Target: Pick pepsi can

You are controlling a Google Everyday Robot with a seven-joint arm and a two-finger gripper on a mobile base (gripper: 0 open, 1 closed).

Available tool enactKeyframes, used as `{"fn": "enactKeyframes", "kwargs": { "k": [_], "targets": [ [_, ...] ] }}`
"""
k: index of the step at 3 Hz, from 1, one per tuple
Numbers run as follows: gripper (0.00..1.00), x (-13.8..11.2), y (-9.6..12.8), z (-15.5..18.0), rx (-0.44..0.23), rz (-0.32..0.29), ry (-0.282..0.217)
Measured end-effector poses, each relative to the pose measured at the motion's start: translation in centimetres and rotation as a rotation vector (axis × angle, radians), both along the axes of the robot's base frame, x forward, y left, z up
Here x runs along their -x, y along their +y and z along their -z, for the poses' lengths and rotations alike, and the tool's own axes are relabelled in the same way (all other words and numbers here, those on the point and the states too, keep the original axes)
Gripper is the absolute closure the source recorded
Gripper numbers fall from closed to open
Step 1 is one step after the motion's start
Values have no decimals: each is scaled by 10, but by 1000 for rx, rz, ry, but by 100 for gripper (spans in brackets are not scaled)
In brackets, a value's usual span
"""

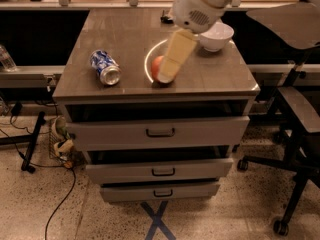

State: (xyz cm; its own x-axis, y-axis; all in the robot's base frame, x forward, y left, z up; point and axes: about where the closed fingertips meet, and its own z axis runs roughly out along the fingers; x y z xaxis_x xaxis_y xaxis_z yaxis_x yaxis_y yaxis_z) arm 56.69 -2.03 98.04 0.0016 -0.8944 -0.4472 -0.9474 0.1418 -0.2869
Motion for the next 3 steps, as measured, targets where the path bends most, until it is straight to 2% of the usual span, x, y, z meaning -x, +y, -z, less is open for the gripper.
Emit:
{"fn": "enactKeyframes", "kwargs": {
  "k": [1, 2, 3],
  "targets": [
    [0, -35, 31, 11, -72, 21, -5],
    [0, -82, 83, 34, -139, 67, 40],
    [0, -99, 116, 49, -172, 101, 88]
  ]
}}
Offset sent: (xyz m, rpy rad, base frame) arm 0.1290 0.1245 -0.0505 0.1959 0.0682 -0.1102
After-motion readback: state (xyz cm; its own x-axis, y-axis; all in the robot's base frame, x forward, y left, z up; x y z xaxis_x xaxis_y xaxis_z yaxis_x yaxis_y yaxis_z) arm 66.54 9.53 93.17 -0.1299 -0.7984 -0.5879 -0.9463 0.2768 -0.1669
